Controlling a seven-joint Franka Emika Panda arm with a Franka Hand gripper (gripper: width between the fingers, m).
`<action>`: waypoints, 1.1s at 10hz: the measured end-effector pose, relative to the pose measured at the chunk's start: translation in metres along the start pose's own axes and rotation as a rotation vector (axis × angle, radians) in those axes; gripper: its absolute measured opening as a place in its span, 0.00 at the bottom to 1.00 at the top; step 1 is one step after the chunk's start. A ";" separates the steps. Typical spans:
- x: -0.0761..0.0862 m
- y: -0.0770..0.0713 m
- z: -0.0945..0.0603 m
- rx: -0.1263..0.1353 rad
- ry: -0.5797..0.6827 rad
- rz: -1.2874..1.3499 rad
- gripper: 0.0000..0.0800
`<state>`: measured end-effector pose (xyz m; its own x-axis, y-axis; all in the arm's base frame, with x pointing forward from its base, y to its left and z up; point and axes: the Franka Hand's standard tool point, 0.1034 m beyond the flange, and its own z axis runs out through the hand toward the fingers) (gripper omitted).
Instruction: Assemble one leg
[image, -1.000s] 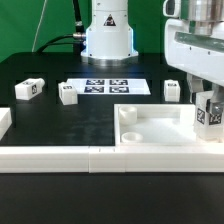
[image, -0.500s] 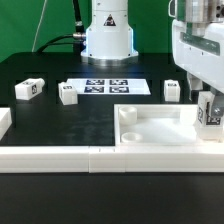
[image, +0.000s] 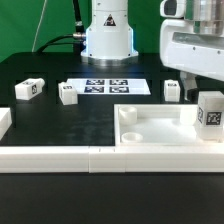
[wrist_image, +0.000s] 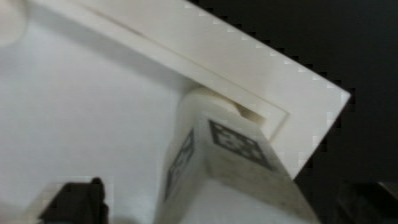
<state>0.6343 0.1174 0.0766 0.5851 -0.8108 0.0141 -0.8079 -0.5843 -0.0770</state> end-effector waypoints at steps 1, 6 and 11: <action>0.001 0.001 0.000 -0.001 0.000 -0.088 0.81; -0.003 -0.002 0.000 -0.016 0.016 -0.552 0.81; 0.008 0.003 -0.001 -0.033 0.021 -1.016 0.81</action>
Offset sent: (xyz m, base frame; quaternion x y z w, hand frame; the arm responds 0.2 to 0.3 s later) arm 0.0039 0.0176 0.0005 -0.0236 0.0211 -0.2527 0.9670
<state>0.6362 0.1093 0.0776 0.9948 0.0692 0.0749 0.0687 -0.9976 0.0087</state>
